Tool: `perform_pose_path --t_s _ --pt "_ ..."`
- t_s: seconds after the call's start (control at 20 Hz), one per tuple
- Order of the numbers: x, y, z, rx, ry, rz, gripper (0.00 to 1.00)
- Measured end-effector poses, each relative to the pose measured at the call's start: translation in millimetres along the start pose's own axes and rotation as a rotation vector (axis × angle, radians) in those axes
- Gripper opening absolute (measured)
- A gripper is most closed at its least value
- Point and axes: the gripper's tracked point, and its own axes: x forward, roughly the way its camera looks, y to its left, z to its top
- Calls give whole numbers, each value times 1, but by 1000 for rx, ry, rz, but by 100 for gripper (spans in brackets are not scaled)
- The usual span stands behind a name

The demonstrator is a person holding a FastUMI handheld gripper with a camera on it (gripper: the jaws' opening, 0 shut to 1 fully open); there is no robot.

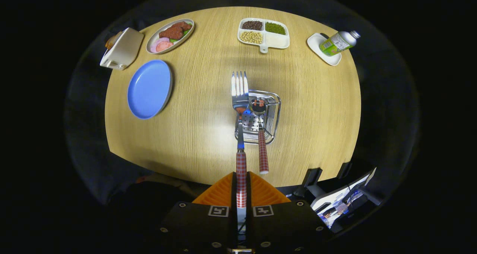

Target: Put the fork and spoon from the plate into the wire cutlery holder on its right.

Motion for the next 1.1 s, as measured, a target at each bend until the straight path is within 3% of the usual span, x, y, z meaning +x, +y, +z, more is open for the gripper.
perform_pose_path --t_s 0.5,1.1 --pt "31 -20 -20 -53 188 6 9" --pt "27 -22 -16 -121 451 48 9"
